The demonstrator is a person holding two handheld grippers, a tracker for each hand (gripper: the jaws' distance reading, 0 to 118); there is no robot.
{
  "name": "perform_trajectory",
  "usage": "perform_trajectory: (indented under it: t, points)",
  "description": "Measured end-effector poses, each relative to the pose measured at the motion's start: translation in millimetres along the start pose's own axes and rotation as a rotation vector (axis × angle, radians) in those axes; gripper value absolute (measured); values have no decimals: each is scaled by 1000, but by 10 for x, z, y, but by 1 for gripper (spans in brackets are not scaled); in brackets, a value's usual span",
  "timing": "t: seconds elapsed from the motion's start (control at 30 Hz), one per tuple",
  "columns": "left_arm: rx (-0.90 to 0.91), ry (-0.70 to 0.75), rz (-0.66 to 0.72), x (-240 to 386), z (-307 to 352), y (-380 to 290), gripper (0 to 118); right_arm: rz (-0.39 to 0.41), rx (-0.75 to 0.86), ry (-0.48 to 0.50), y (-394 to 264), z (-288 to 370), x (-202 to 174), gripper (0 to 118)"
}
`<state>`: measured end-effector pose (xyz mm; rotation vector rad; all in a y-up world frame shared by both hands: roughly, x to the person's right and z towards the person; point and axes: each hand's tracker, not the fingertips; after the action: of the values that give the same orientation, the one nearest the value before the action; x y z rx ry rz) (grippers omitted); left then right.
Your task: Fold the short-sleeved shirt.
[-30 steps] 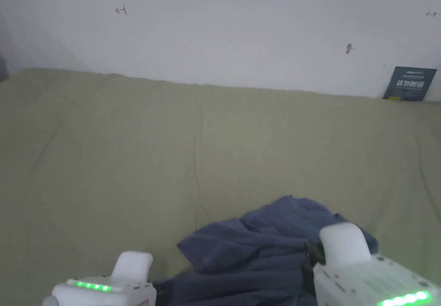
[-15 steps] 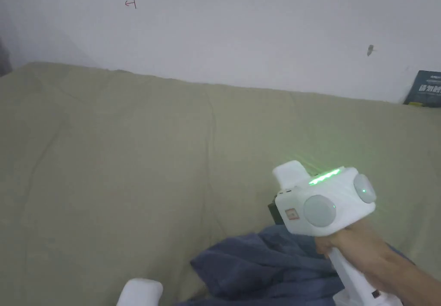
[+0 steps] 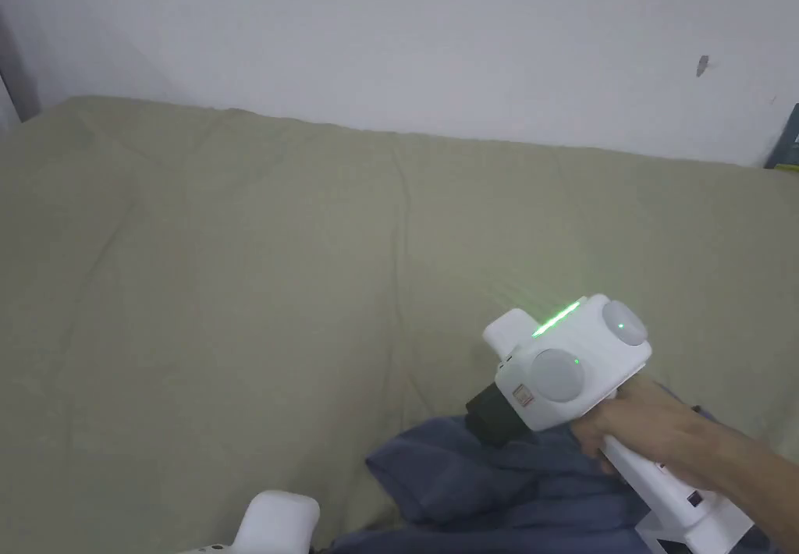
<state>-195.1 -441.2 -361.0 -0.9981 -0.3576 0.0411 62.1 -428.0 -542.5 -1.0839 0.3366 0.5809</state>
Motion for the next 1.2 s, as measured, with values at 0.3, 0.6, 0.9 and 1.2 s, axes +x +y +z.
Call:
perform_trajectory:
  t: [0.3,0.6,0.9,1.2]
  points:
    - [-11,47,-31,107,-36,-11,1,-7,66,-23,-121,309,-265,2]
    - [7,50,75,120,326,176,0,-166,185,-14,-516,1300,137,2]
    - [192,174,-18,376,1201,524,0,-404,397,-146,-1337,2812,861,2]
    - [370,302,-67,416,2094,933,0,-581,584,-289,-2252,4073,1110,2]
